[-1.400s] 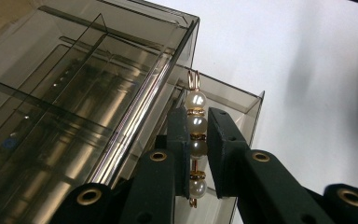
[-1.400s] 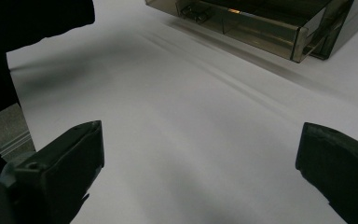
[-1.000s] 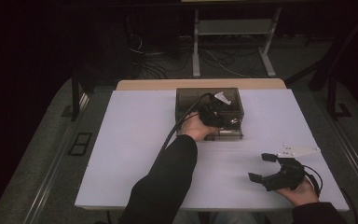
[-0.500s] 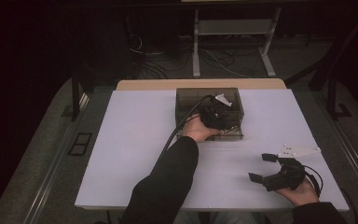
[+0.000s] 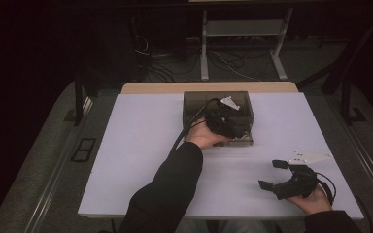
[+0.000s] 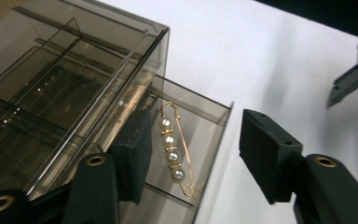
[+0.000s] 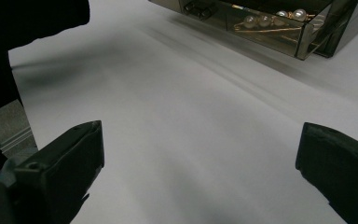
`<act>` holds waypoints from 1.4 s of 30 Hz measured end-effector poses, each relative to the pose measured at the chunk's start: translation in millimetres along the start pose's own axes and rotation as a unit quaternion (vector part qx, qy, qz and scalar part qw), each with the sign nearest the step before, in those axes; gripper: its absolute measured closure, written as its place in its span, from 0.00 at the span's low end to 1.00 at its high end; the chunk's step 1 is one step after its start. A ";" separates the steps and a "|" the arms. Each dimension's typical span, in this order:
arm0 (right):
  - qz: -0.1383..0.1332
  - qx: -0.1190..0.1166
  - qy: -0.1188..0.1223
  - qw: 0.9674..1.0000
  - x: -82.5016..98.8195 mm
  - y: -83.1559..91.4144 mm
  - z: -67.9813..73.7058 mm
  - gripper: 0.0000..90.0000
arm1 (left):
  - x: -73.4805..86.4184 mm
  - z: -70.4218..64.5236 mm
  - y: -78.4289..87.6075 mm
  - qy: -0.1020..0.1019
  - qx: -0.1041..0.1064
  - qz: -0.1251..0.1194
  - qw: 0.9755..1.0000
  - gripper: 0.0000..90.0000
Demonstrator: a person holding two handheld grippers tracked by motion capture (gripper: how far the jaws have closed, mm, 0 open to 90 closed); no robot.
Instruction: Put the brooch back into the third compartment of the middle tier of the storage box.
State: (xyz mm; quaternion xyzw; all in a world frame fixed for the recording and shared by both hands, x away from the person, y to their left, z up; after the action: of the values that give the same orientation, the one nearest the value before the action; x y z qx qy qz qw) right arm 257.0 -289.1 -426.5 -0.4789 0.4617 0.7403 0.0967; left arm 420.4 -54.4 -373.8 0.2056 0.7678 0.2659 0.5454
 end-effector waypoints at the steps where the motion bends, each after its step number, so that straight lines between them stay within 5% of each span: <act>1: 0.000 0.000 0.000 1.000 0.0 0.0 0.1 0.01 | 0.5 -1.1 2.1 -0.003 0.000 0.000 1.000 0.43; 9: -0.001 -0.001 -0.002 1.000 0.2 0.2 0.3 0.01 | 6.3 -9.0 19.4 0.004 0.014 -0.005 1.000 0.28; 13: -0.002 -0.003 -0.002 1.000 0.2 0.4 0.5 0.01 | 9.1 -10.5 26.6 -0.002 0.005 0.003 1.000 0.21; 25: -0.004 -0.003 -0.003 1.000 0.5 1.2 0.5 0.01 | 25.8 -14.4 48.3 0.023 0.002 -0.001 1.000 0.00; 42: -0.004 -0.005 -0.001 1.000 0.5 1.4 1.4 0.01 | 46.8 -28.1 81.0 0.013 -0.015 -0.025 0.999 0.00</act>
State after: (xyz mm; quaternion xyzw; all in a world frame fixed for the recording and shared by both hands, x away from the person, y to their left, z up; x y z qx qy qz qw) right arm 255.1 -288.9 -425.9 -0.4802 0.4559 0.7429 0.0982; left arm 380.9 31.4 -349.2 0.1750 0.7755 0.2668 0.5448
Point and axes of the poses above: each handheld gripper's, and its own axes: y roughly backward along the jaws, x roughly out of its underside, z roughly to its left, the point moved 1 cm from there along -y, roughly forward along the jaws, and after that the axes turned 11 degrees about x, right-handed, at the moved point
